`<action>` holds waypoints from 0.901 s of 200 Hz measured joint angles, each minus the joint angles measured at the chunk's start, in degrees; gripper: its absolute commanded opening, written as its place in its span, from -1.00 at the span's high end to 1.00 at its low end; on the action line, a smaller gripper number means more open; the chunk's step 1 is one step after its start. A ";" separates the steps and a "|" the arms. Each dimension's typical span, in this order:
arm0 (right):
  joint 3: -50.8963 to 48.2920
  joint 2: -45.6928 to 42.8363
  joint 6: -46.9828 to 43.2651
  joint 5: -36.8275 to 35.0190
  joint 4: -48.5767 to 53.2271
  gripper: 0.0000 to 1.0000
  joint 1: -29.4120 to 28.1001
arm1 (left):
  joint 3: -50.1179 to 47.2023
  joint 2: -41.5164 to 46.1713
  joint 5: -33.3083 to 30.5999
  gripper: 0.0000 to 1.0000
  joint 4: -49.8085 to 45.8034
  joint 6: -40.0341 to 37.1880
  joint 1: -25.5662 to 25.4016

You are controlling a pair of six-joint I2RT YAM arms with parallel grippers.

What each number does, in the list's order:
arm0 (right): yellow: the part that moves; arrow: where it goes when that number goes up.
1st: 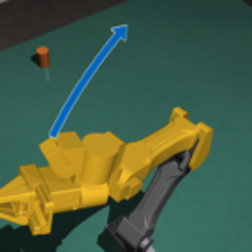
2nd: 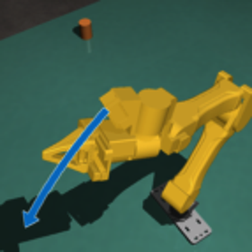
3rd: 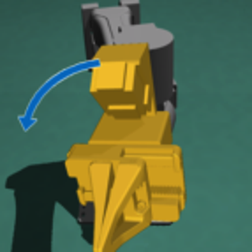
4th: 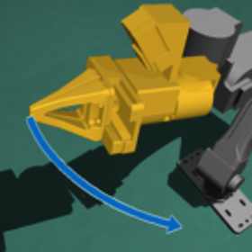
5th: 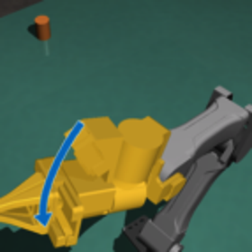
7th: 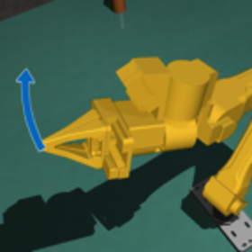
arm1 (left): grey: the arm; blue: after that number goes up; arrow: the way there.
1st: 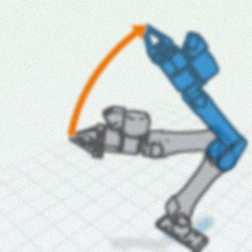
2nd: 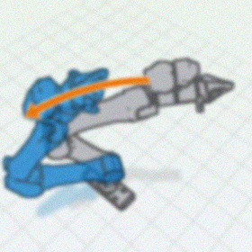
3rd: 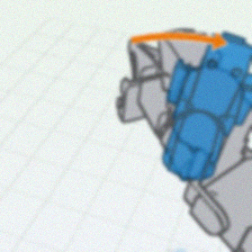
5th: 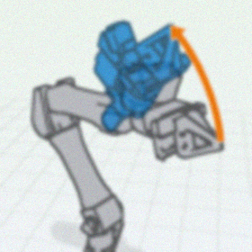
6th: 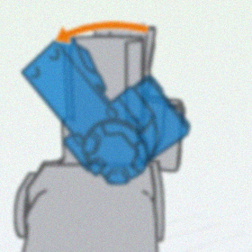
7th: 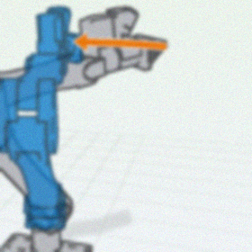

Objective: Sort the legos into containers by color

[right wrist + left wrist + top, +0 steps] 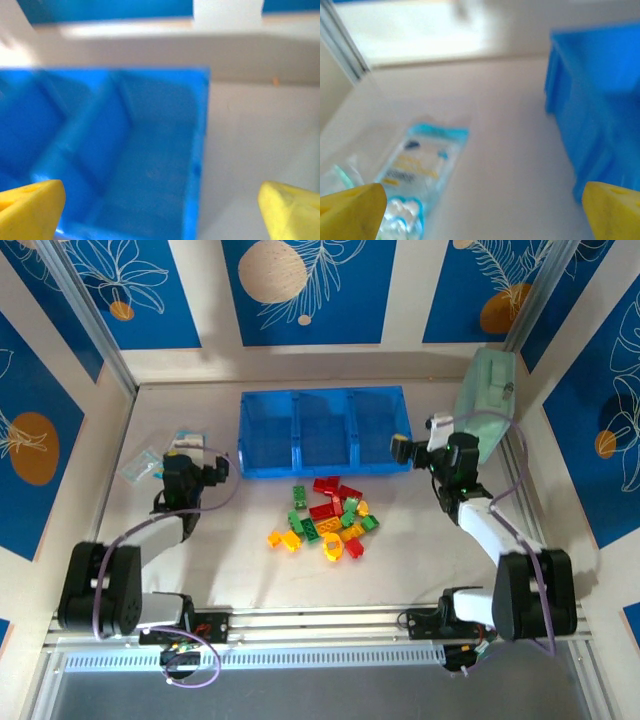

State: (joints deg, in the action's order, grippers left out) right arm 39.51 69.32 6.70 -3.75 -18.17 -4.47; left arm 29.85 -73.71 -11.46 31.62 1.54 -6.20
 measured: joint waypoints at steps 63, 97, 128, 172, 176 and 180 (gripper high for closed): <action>5.51 -1.70 20.33 -2.99 24.44 -0.99 1.31 | 10.95 7.87 1.33 -0.92 -23.96 13.11 -2.62; 5.40 -3.21 21.46 -3.76 32.11 -0.90 -1.73 | 14.86 8.20 0.79 -0.88 -35.78 13.64 -12.37; 5.49 -4.68 21.16 -3.91 35.69 -0.80 -3.93 | 14.32 7.50 2.71 -0.69 -40.96 16.41 -20.68; 5.49 -6.38 20.46 -3.74 37.97 -0.73 -6.97 | 12.68 1.46 5.49 -0.54 -44.61 22.80 -28.39; 5.49 -6.58 20.35 -3.74 38.05 -0.72 -7.30 | 12.31 1.20 5.55 -0.53 -44.76 23.19 -28.89; 5.49 -6.86 20.33 -3.78 38.16 -0.72 -7.72 | 11.89 1.01 5.60 -0.52 -44.85 23.74 -29.38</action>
State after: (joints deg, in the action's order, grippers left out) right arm 44.99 62.46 27.03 -7.53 19.99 -12.19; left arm 41.74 -72.71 -5.87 -13.23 25.28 -35.57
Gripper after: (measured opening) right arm 0.864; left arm 0.775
